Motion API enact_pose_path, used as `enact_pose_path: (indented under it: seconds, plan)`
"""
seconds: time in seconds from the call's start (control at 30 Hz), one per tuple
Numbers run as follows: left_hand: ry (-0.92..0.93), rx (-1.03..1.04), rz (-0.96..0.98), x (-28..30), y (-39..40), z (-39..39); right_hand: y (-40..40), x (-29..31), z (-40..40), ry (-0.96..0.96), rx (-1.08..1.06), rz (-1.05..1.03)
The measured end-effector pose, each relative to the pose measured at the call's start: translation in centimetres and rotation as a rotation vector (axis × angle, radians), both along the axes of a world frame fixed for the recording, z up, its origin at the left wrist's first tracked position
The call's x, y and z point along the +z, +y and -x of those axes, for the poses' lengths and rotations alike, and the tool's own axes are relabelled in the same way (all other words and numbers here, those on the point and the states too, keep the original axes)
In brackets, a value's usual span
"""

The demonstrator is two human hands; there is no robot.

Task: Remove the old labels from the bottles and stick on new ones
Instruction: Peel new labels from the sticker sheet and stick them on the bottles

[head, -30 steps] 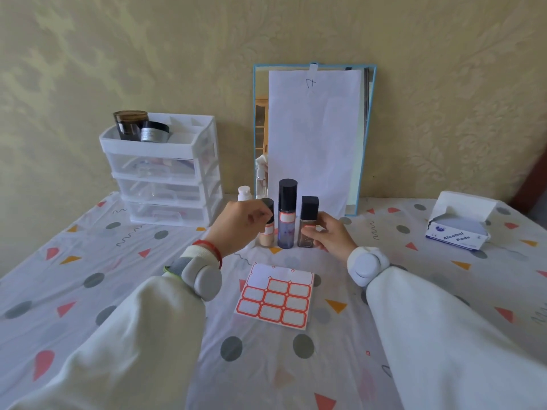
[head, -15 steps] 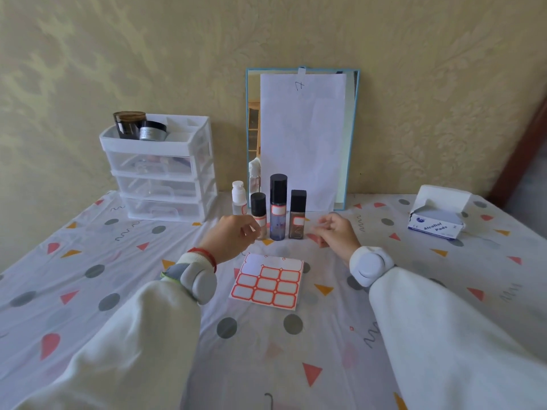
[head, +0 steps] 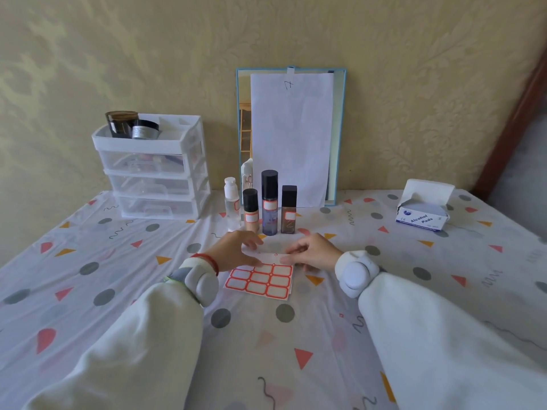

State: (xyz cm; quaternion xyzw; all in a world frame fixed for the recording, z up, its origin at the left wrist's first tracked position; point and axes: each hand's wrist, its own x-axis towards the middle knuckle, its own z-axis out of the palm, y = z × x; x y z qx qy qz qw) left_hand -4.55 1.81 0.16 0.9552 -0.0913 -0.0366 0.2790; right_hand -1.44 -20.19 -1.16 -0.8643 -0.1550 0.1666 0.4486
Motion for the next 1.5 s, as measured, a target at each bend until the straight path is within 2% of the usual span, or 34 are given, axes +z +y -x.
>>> enact_pose_path:
  seconds: [0.17,0.47,0.6,0.73,0.87,1.07,1.27,1.37,1.5]
  plan:
    - [-0.045,0.002,-0.015,-0.1,-0.3,-0.1,0.1,0.0,0.1,0.007,0.047,0.032]
    - [-0.123,-0.006,0.076,1.8,-3.0,-0.4,-2.6,1.8,0.7,-0.097,-0.138,-0.227]
    - [-0.116,0.101,0.198,2.2,-5.2,-1.2,-5.4,2.4,0.9,-0.152,-0.25,-0.306]
    - [-0.029,0.154,0.476,2.8,-7.6,-1.9,-8.2,2.6,1.2,-0.194,-0.299,-0.337]
    - [-0.041,0.127,0.493,3.2,-9.8,-2.5,-10.1,2.9,1.3,-0.243,-0.346,-0.342]
    - [0.009,0.112,0.722,4.1,-13.6,-2.7,-13.1,2.8,0.6,-0.225,-0.64,-0.365]
    - [-0.026,0.083,0.746,4.5,-16.8,-2.9,-15.8,2.8,0.5,-0.04,-0.734,-0.445]
    - [-0.003,0.067,0.782,4.7,-18.2,-3.4,-16.8,2.9,0.4,-0.031,-0.727,-0.475]
    - [0.016,0.033,0.669,4.2,-19.7,-4.0,-17.3,3.3,0.5,-0.104,-0.771,-0.43]
